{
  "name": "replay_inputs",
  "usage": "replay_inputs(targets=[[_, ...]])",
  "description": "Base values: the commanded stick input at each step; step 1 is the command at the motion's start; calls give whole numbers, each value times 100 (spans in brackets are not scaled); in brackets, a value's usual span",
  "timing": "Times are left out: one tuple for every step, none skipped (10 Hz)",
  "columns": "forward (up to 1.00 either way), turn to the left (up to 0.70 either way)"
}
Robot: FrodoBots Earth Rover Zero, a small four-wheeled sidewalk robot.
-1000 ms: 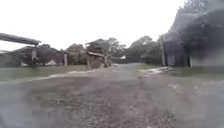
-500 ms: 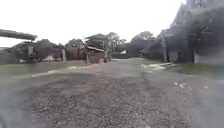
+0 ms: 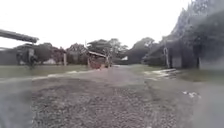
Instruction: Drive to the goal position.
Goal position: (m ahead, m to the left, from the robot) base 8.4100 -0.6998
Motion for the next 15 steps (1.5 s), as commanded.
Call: replay_inputs(targets=[[70, 0], [70, 0], [70, 0], [70, 0], [70, 0], [70, 0], [70, 0], [70, 0], [70, 0], [70, 0], [70, 0], [70, 0], [70, 0], [70, 0], [70, 0]])
